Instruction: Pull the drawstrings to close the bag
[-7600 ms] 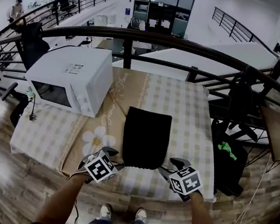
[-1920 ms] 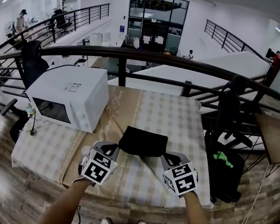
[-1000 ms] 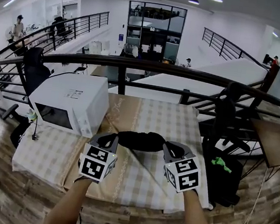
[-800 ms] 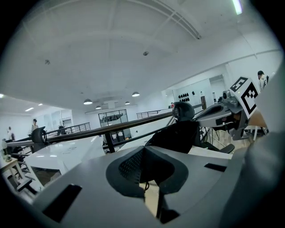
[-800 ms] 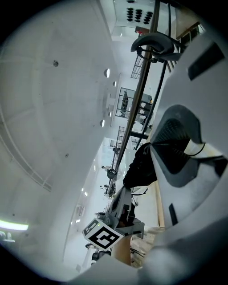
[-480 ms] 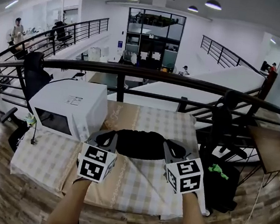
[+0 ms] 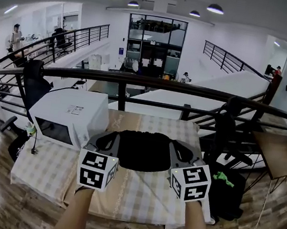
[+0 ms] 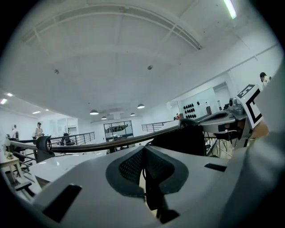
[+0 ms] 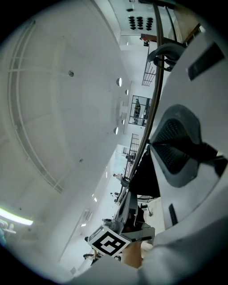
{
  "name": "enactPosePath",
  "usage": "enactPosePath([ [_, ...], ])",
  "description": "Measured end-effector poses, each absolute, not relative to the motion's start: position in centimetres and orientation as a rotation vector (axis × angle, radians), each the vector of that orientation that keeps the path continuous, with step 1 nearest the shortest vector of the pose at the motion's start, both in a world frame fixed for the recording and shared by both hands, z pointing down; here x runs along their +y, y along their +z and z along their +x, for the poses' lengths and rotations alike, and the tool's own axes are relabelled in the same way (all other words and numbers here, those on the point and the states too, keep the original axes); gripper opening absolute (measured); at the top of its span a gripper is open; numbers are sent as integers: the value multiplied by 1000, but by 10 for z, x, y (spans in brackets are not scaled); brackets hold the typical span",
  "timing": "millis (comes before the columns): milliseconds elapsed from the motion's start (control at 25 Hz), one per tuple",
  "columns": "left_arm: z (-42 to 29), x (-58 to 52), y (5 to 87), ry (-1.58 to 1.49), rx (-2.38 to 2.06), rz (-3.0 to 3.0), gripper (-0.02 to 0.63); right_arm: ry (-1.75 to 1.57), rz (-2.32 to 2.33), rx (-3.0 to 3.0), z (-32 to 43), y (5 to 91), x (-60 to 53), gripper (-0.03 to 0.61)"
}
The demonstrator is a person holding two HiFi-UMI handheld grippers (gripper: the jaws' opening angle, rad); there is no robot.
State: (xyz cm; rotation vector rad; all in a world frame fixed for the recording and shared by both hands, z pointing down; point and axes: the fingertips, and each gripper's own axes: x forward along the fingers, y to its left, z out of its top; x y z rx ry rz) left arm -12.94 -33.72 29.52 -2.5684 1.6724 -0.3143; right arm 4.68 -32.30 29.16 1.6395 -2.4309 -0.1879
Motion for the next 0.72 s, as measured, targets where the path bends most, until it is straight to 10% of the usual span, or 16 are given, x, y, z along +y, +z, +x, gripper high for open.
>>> enactPosePath([
  [720, -138, -335, 288, -284, 1719, -2514, 29, -251, 1714, -2383, 49, 285, -322, 25],
])
